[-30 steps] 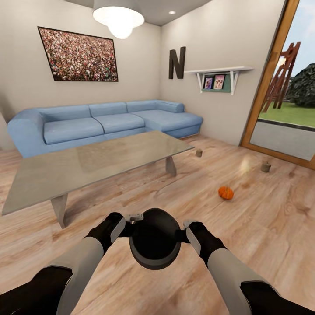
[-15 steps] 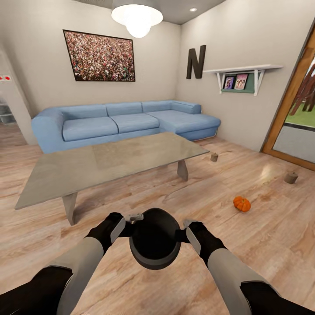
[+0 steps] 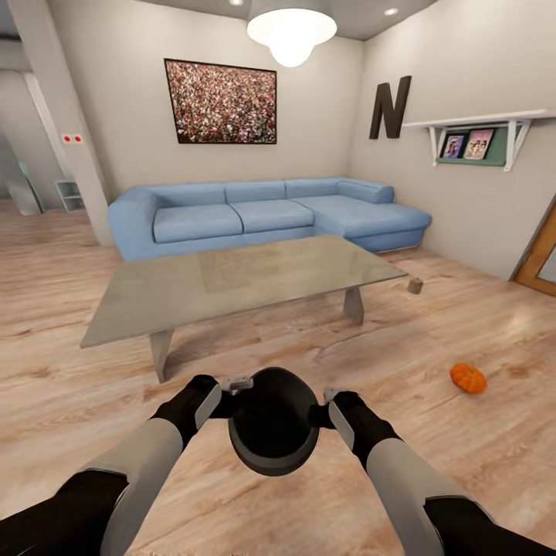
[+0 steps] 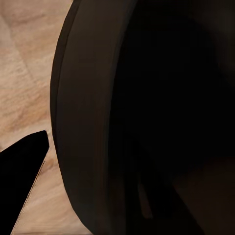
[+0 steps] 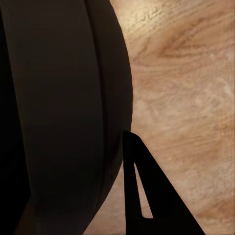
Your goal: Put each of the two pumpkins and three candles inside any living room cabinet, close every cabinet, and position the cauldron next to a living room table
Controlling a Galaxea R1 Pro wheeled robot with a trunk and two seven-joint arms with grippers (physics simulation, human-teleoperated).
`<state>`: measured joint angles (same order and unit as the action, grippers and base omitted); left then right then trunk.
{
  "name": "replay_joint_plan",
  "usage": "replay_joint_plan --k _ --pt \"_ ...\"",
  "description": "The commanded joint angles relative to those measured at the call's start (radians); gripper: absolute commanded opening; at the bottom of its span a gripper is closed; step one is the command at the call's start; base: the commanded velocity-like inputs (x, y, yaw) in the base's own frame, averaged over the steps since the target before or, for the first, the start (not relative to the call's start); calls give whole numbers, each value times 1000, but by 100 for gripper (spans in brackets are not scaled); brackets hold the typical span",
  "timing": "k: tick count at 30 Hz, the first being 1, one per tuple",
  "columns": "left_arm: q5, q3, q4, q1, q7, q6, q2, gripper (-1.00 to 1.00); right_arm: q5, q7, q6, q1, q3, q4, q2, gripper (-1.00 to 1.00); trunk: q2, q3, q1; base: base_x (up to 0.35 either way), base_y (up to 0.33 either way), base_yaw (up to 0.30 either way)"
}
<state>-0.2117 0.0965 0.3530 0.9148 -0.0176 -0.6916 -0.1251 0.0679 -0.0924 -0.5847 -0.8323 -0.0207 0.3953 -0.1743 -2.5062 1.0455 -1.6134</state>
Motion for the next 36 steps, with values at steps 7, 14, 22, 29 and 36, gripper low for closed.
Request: replay_joint_plan --k 7,14,22,29,36 --pt "46 12 0 0 4 -5 4 -100 43 34 -1 -1 5 14 0 -100 -1 1 0 0 0 288" --pt "46 12 0 1 4 -5 4 -100 43 35 -1 -1 5 15 0 -100 -1 1 0 17 0 239" --pt "46 12 0 1 2 -5 4 -100 43 37 -1 -1 5 15 0 -100 -1 1 0 248 0 39" --pt "46 12 0 1 2 -5 5 -100 43 37 -1 -1 5 15 0 -100 -1 1 0 318 0 3" --pt "46 12 0 1 2 -5 5 -100 43 37 -1 -1 5 16 0 -100 -1 1 0 312 0 0"
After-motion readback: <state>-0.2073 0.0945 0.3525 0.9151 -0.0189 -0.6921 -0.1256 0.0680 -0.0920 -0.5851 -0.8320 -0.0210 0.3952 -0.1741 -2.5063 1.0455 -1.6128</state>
